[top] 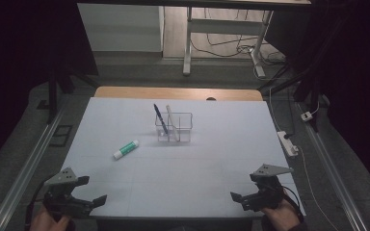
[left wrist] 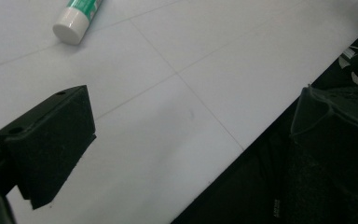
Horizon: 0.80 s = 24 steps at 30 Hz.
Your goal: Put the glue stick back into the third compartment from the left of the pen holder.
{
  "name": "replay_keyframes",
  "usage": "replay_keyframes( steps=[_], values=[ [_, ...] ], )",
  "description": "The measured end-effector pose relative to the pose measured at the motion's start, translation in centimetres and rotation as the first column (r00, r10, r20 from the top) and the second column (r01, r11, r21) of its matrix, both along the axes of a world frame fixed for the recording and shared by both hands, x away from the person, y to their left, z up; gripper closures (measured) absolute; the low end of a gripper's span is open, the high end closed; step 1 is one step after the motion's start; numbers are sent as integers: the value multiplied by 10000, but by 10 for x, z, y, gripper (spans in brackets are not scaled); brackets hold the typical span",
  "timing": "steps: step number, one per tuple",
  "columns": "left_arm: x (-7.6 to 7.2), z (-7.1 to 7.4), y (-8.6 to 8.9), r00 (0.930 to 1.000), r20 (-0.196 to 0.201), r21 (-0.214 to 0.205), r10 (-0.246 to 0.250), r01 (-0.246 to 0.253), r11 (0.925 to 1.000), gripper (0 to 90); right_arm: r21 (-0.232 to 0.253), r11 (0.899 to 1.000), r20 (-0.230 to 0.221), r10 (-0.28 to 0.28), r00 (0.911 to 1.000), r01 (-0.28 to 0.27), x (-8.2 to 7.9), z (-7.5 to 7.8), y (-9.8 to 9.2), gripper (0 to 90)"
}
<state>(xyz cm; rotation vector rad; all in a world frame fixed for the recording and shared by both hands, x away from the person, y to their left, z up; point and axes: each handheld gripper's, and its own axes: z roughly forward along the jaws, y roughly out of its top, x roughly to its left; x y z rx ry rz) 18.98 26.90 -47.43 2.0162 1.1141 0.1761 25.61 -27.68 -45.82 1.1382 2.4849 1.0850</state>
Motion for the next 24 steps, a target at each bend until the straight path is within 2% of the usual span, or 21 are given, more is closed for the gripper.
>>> replay_keyframes(
  steps=[2, 5, 9, 12, 14, 20, 24],
  values=[
    [4, -1, -2, 9999, -25, 14, -106, 106, 9999, 0, -17, 9999, -55, 111, 9999, -111, 0, 0, 0, 0],
    [8, -1, -5, 9997, 220, 217, -133, 128, 9997, 0, -77, 9998, -44, 157, 9999, -158, 0, 0, 1, 0],
    [16, -3, -5, 9994, 348, 158, -34, 28, 9999, 0, -82, 9998, -106, 189, 9998, -190, 1, -1, 1, 0],
    [23, -3, -6, 9990, 421, -116, 125, -120, 9999, 0, -129, 9996, -124, 250, 9996, -251, 1, -1, 2, 0],
    [30, -3, -8, 9985, 504, -53, 223, -220, 9997, 0, -209, 9994, -149, 283, 9995, -286, 1, -1, 2, 0],
    [56, -4, -12, 9994, 195, 207, 297, -301, 9993, 0, -268, 9989, -225, 374, 9990, -380, 2, -1, 3, 0],
    [74, -4, -16, 9996, 211, 470, 177, -187, 9987, 0, -278, 9988, -278, 398, 9988, -406, 2, -2, 3, 0]
  ],
)
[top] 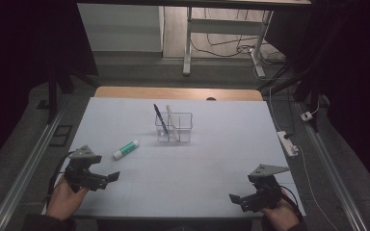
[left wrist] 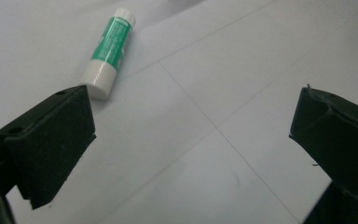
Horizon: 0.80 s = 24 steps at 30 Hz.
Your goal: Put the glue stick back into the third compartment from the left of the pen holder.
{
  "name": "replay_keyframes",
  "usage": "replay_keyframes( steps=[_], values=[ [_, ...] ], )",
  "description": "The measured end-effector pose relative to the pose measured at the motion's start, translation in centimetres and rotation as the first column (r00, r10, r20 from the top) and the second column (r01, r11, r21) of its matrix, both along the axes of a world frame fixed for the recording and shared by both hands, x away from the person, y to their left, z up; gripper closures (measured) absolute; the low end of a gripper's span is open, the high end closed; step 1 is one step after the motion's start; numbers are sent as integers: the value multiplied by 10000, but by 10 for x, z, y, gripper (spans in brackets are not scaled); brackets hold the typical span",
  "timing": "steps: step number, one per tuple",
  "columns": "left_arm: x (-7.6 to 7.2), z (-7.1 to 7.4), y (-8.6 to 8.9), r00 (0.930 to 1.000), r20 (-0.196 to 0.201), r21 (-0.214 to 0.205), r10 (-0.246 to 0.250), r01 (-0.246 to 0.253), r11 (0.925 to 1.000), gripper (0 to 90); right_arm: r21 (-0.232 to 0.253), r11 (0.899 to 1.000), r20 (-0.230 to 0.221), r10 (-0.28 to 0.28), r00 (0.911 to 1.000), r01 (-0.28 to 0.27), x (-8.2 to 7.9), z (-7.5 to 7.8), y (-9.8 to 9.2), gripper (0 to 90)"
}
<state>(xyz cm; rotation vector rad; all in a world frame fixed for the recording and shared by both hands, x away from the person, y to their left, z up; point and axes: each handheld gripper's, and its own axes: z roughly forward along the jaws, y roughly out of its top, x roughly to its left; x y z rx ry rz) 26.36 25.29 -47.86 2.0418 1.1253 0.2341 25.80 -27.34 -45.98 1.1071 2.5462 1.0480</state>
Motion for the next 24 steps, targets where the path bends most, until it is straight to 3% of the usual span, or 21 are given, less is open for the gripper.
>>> replay_keyframes(
  steps=[4, 9, 19, 24],
  values=[
    [18, 1, -7, 9998, 172, 486, -133, 124, 9987, 0, -57, 10000, -10, 33, 10000, -33, 0, 0, 0, 0],
    [43, 2, -17, 9988, 235, 704, -435, 418, 9966, 0, -51, 10000, -66, 46, 10000, -46, 1, 0, 0, 0],
    [95, -10, -36, 9980, -284, 903, -561, 585, 9942, 3, -43, 9999, -137, 111, 9998, -112, 1, -1, 1, 0],
    [114, -13, -41, 9974, -349, 1115, -636, 671, 9915, 65, -11, 9999, -179, 155, 9997, -156, 1, -1, 0, 0]
  ],
)
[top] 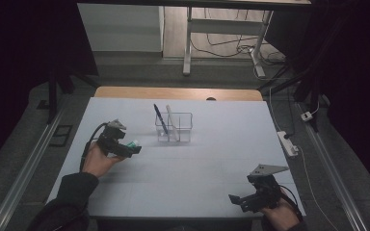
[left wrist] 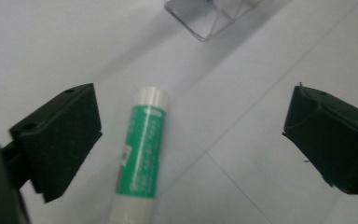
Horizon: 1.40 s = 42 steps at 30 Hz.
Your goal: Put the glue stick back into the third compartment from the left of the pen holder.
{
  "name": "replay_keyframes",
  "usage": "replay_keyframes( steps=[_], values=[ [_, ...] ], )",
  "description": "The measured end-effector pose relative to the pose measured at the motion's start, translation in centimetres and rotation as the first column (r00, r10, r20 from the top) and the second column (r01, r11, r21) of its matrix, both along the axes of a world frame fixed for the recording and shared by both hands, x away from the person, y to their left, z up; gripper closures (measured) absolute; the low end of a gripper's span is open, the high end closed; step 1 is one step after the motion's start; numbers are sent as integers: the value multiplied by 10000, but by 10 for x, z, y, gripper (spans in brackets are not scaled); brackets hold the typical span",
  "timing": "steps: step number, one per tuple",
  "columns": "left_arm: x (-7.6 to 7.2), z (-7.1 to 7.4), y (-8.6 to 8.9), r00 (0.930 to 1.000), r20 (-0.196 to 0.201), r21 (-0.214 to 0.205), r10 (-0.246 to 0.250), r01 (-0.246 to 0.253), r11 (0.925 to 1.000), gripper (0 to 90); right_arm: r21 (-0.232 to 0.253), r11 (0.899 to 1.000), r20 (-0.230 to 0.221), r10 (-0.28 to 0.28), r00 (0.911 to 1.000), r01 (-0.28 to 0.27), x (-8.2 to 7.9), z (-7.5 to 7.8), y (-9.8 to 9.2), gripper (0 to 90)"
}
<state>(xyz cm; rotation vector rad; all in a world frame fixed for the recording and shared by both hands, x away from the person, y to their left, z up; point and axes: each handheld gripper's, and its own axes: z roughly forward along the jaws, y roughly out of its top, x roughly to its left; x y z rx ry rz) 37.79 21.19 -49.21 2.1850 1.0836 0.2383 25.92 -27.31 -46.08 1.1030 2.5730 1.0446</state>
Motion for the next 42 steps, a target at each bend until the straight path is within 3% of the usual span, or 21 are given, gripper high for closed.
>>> replay_keyframes(
  steps=[4, 7, 10, 16, 19, 23, 26, 30, 35, 38, 42],
  values=[
    [13, -2, 1, 9998, -186, -16, -84, 84, 10000, 182, 6, 10000, -33, 38, 10000, -38, 0, 0, 0, 0],
    [20, -4, 3, 9992, -390, 166, -45, 52, 9998, 201, 0, 10000, -48, 62, 10000, -62, 0, 0, 0, 0],
    [24, -9, 7, 9973, -733, 194, 21, -7, 9998, 151, 8, 10000, -56, 81, 10000, -81, 0, 0, 0, 0],
    [21, -20, 14, 9893, -1444, 821, -216, 337, 9960, 1, 58, 9999, -73, 128, 9999, -128, 0, 0, 0, 0],
    [17, -22, 20, 9866, -1617, 998, -231, 396, 9942, 0, 50, 9999, -70, 146, 9999, -145, 0, 0, 0, 0],
    [13, -25, 27, 9847, -1739, 1603, -65, 348, 9865, 25, 31, 9998, -64, 172, 9998, -172, 0, 0, 0, 0],
    [11, -27, 29, 9815, -1904, 1765, -196, 539, 9828, 78, 6, 9998, -57, 190, 9998, -190, 0, 0, 1, 0],
    [7, -27, 26, 9812, -1889, 2278, -395, 829, 9702, 207, 10, 9998, -66, 192, 9998, -192, 0, 0, 1, 0],
    [4, -24, 29, 9741, -2204, 2315, -513, 1033, 9673, 401, -6, 9998, -63, 199, 9998, -199, 0, 0, 1, 0],
    [1, -24, 34, 9685, -2418, 2010, -601, 1106, 9733, 480, 7, 9998, -64, 219, 9997, -219, 0, 0, 1, 0],
    [-1, -24, 37, 9691, -2417, 2140, -495, 1030, 9714, 599, -5, 9997, -62, 232, 9997, -232, 0, 0, 1, 0]
  ],
)
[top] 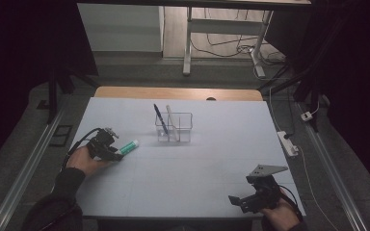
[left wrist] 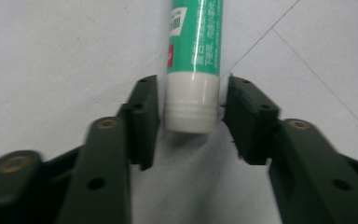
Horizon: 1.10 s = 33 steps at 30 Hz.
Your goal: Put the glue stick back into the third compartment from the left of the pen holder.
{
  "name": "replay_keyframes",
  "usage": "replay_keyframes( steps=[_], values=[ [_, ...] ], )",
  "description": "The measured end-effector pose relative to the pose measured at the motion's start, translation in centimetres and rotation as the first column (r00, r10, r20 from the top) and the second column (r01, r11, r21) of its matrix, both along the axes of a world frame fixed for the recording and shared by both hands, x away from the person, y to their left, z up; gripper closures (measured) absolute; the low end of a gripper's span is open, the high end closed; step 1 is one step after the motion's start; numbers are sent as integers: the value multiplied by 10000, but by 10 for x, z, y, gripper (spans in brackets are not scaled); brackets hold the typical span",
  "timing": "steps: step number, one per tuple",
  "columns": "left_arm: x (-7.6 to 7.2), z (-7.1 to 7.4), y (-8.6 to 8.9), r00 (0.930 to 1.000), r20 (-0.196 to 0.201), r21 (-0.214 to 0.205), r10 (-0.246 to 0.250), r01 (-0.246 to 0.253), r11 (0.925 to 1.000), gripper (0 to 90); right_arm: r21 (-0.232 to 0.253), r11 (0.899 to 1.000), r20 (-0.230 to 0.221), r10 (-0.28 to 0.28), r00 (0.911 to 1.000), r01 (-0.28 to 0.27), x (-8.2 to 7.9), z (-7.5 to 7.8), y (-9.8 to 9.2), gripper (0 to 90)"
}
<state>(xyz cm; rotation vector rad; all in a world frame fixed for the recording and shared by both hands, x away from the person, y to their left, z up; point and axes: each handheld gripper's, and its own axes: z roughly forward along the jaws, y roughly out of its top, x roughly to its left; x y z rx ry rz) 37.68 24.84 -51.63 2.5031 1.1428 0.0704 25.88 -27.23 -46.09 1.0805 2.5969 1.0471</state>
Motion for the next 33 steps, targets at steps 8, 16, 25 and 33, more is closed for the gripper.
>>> replay_keyframes(
  steps=[8, 16, 25, 33],
  values=[
    [1, 0, 2, 9994, -192, -375, 281, -288, 9989, 649, -11, 10000, -9, 22, 10000, -22, 0, 0, 0, 0],
    [1, 10, 6, 9991, -300, -1440, 300, -340, 9890, 650, -56, 10000, 20, 59, 10000, -59, 0, 0, 1, 0],
    [-10, 35, -5, 9999, 142, -2074, 61, -31, 9783, 650, -22, 10000, 241, 37, 9997, -36, -2, 1, 1, 0],
    [-19, 52, -22, 9987, 316, -2158, -409, 467, 9753, 650, 306, 9994, 905, 153, 9958, -181, -4, 6, 4, 0]
  ],
)
